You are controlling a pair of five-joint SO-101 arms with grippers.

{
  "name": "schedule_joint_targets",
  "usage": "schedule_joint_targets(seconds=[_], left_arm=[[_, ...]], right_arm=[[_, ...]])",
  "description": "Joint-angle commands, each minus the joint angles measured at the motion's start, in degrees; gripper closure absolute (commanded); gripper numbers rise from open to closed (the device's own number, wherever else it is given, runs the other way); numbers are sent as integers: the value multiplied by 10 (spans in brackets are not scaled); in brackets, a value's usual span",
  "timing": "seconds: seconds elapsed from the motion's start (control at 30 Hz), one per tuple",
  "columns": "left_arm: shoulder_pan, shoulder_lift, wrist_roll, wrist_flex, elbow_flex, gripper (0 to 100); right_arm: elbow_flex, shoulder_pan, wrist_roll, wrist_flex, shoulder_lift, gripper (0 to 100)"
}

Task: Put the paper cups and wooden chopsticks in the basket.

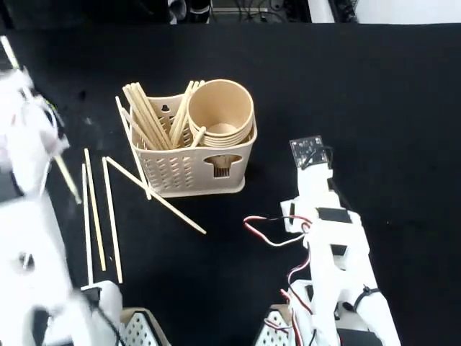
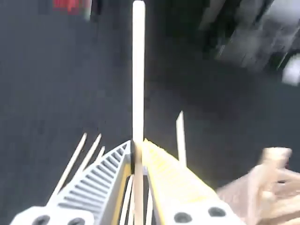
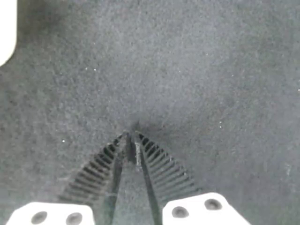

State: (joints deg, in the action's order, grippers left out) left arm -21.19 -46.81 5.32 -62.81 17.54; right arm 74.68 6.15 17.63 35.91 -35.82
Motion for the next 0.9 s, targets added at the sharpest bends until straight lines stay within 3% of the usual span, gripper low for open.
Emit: schedule_joint_targets(seconds=[0.0, 0.13, 0.23, 0.43, 0.87], left_arm=[[41, -225, -4, 214, 172, 970], [102, -386, -2, 440, 312, 970], [171, -461, -4, 532, 365, 970], [263, -428, -2, 545, 385, 971], [284, -227, 0, 545, 407, 970]], right_arm=[[-5, -3, 4, 4, -2, 986], [-5, -3, 4, 4, -2, 986], [-5, -3, 4, 4, -2, 986], [-5, -3, 4, 4, -2, 986], [-5, -3, 4, 4, -2, 986]])
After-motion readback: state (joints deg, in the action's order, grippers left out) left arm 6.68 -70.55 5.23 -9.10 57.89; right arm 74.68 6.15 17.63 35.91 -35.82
